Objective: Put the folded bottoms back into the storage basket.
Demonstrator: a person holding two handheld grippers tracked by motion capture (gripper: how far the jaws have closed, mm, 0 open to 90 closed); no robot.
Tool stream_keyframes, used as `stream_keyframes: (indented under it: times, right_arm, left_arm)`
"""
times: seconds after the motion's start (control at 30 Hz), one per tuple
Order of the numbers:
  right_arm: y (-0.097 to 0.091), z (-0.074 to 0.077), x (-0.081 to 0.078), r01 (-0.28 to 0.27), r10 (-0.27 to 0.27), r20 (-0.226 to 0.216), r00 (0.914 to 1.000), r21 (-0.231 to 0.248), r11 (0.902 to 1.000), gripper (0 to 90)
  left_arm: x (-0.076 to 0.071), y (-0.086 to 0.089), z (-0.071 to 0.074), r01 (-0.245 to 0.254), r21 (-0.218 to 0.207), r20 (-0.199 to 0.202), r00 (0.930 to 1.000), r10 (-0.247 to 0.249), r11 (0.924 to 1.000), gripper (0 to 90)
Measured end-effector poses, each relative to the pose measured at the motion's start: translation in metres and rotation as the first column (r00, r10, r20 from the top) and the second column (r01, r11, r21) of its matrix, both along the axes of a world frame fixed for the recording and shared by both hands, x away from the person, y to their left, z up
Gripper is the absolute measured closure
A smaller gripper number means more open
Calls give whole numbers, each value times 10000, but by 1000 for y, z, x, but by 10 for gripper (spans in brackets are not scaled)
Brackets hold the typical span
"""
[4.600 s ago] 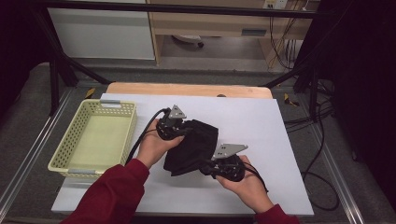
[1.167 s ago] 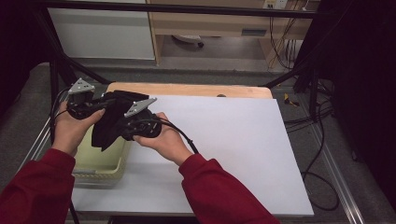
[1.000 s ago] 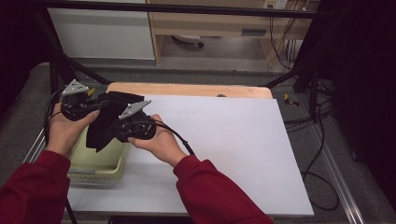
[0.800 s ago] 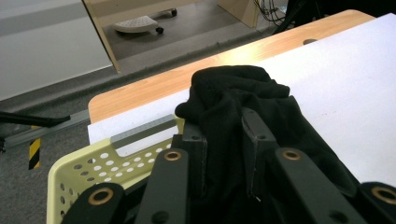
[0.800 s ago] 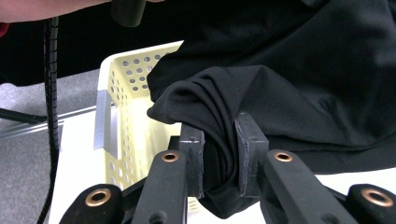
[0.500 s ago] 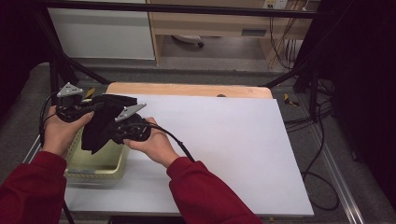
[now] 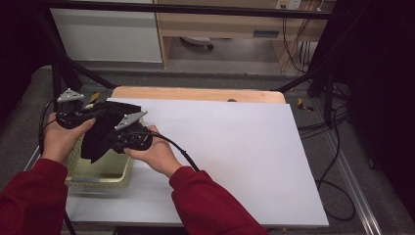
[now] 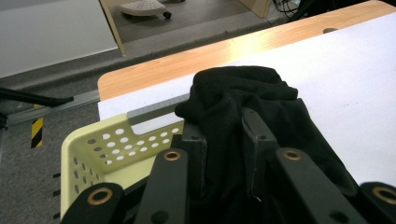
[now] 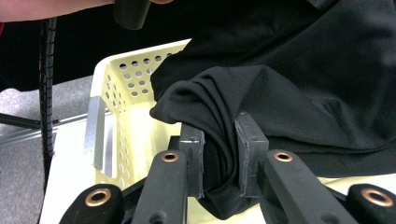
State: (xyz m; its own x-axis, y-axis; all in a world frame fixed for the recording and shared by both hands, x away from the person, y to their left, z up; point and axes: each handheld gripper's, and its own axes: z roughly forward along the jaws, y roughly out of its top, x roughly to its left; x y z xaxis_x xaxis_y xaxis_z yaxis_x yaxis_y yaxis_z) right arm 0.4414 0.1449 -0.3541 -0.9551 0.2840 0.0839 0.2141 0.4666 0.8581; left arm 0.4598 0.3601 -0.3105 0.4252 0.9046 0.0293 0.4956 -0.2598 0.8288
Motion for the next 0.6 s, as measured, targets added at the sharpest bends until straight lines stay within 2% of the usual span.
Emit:
stream_keyframes:
  times: [0.23,0.37,0.5,0.6]
  right_arm:
    - [8,-2,0,-64,64,-15,10000,39,10000,761]
    - [14,-6,-1,-139,139,4,9999,-214,9997,761]
    - [17,-8,-1,-153,153,-36,9999,-261,9995,760]
    - [19,-10,-1,-132,130,-66,9999,-346,9993,760]
  left_arm:
    - [0,5,0,-190,129,-17,9998,190,9997,744]
    - [2,9,-5,-203,278,-276,9994,211,9994,744]
    - [5,12,-10,-305,211,-405,9987,314,9993,744]
    - [6,12,-14,-228,347,-496,9985,245,9991,744]
